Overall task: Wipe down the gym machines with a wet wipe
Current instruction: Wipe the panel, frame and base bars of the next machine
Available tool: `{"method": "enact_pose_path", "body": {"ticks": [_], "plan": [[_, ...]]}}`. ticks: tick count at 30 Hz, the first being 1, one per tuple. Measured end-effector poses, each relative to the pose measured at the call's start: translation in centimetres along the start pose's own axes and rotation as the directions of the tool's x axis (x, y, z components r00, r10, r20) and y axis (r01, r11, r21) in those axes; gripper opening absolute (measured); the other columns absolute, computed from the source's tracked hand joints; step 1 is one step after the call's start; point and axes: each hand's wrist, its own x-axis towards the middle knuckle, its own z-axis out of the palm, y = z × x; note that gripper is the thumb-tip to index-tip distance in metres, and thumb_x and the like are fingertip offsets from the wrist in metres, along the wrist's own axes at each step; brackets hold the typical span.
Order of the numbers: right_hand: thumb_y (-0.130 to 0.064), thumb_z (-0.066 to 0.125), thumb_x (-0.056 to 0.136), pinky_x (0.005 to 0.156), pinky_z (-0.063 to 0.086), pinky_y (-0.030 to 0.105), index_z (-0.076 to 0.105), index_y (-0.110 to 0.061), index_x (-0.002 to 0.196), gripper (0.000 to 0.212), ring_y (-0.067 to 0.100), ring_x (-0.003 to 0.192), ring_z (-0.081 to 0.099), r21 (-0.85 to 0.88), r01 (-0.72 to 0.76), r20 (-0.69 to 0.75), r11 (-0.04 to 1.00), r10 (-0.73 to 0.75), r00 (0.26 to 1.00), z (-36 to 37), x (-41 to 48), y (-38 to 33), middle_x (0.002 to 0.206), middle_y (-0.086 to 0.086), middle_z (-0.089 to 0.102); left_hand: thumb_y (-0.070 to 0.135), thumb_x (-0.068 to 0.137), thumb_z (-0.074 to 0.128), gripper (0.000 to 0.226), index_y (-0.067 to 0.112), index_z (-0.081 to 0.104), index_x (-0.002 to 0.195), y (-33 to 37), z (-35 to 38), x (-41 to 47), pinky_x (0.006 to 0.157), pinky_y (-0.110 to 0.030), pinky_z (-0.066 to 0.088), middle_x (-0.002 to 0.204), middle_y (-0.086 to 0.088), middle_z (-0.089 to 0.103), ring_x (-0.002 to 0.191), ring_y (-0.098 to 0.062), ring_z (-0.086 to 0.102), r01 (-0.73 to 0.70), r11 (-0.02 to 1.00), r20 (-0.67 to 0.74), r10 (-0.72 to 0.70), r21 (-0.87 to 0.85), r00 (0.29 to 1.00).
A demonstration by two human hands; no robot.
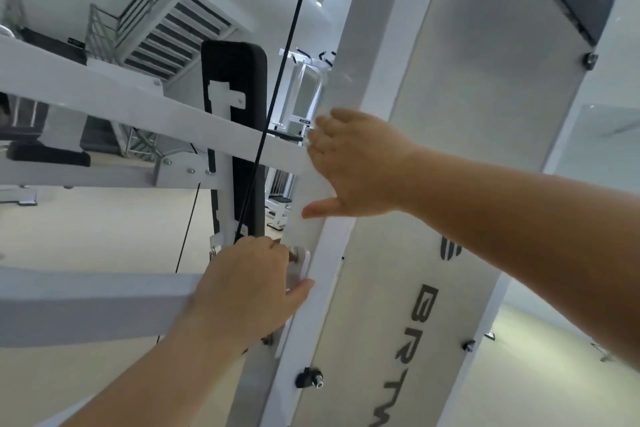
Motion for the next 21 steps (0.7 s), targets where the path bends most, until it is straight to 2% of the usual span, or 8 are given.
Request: {"method": "enact_pose_path", "body": {"ticks": [2, 5, 7, 9, 12, 14, 17, 21], "plan": [[-0.09, -0.008, 0.076, 0.12, 0.027, 0.05, 0.048, -0.005, 0.147, 0.124, 0.035, 0.142, 0.04, 0.058, 0.092, 0.021, 0.994, -0.093, 0.995, 0.6, -0.2, -3.2, 0.149, 0.016, 0.05, 0.075, 0.088, 0.04, 0.058, 0.024, 0.064, 0.1, -0.3, -0.3, -0.2, 0.073, -0.024, 0.048, 0.086, 0.008, 0.058, 0.081, -0.01, 0.055, 0.025, 1.0, 0.023, -0.024, -0.017, 0.999], [-0.098, 0.007, 0.073, 0.122, 0.022, 0.052, 0.045, -0.005, 0.15, 0.126, 0.035, 0.144, 0.038, 0.046, 0.134, 0.031, 0.99, -0.136, 0.99, 0.6, -0.2, -4.4, 0.153, 0.016, 0.047, 0.076, 0.089, 0.04, 0.058, 0.024, 0.064, 0.098, -0.3, -0.4, 0.0, 0.072, -0.023, 0.044, 0.084, 0.008, 0.056, 0.08, -0.009, 0.055, 0.031, 1.0, 0.04, -0.031, 0.0, 0.999], [-0.103, 0.01, 0.066, 0.124, 0.015, 0.054, 0.04, -0.005, 0.153, 0.134, 0.036, 0.148, 0.034, -0.021, 0.107, 0.055, 0.994, -0.105, 0.993, 0.0, 0.0, -3.5, 0.157, 0.017, 0.042, 0.076, 0.089, 0.039, 0.061, 0.022, 0.065, 0.096, -0.1, -0.6, 0.0, 0.069, -0.023, 0.041, 0.081, 0.007, 0.054, 0.078, -0.01, 0.054, 0.021, 0.999, 0.06, -0.024, 0.05, 0.998], [-0.107, 0.004, 0.057, 0.124, 0.011, 0.056, 0.034, -0.004, 0.155, 0.145, 0.038, 0.151, 0.027, -0.064, 0.013, 0.091, 0.998, -0.007, 0.996, -0.9, 0.4, -2.2, 0.159, 0.02, 0.037, 0.078, 0.089, 0.034, 0.065, 0.021, 0.063, 0.09, 0.0, -0.5, -0.1, 0.068, -0.025, 0.045, 0.078, 0.007, 0.054, 0.077, -0.011, 0.055, 0.015, 0.993, 0.071, -0.024, 0.119, 0.997], [-0.11, 0.008, 0.052, 0.125, 0.01, 0.055, 0.027, -0.001, 0.157, 0.152, 0.041, 0.153, 0.018, -0.013, -0.041, 0.16, 0.999, 0.042, 0.986, -1.4, 0.7, -2.7, 0.164, 0.022, 0.026, 0.082, 0.086, 0.032, 0.067, 0.019, 0.052, 0.076, -0.1, -0.4, -0.1, 0.066, -0.027, 0.046, 0.073, 0.005, 0.052, 0.073, -0.013, 0.055, 0.039, 0.987, 0.07, -0.05, 0.154, 0.996], [-0.11, 0.015, 0.053, 0.123, 0.017, 0.054, 0.034, 0.0, 0.154, 0.15, 0.042, 0.15, 0.024, 0.033, 0.04, 0.156, 0.999, -0.045, 0.987, -0.8, 0.1, -5.2, 0.161, 0.022, 0.032, 0.086, 0.082, 0.037, 0.067, 0.02, 0.042, 0.069, -0.2, -0.3, 0.0, 0.064, -0.027, 0.042, 0.069, 0.006, 0.045, 0.07, -0.013, 0.053, 0.085, 0.989, 0.067, -0.093, 0.12, 0.993], [-0.104, 0.02, 0.066, 0.123, 0.019, 0.052, 0.035, 0.003, 0.153, 0.138, 0.04, 0.15, 0.026, 0.057, 0.129, 0.089, 0.99, -0.133, 0.987, 0.1, -1.3, -8.1, 0.16, 0.022, 0.034, 0.086, 0.079, 0.044, 0.064, 0.022, 0.042, 0.072, -0.3, -0.1, 0.2, 0.066, -0.027, 0.042, 0.07, 0.007, 0.045, 0.072, -0.013, 0.054, 0.152, 0.986, 0.071, -0.157, 0.065, 0.985], [-0.096, 0.006, 0.077, 0.126, 0.0, 0.053, 0.012, 0.005, 0.158, 0.13, 0.041, 0.156, 0.006, 0.07, -0.02, 0.016, 0.997, 0.018, 1.0, 0.6, -2.9, -7.2, 0.166, 0.026, 0.012, 0.09, 0.074, 0.044, 0.067, 0.023, 0.042, 0.072, -0.4, 0.1, 0.2, 0.063, -0.026, 0.04, 0.068, 0.008, 0.044, 0.068, -0.012, 0.051, 0.137, 0.99, 0.034, -0.138, 0.02, 0.99]]}}
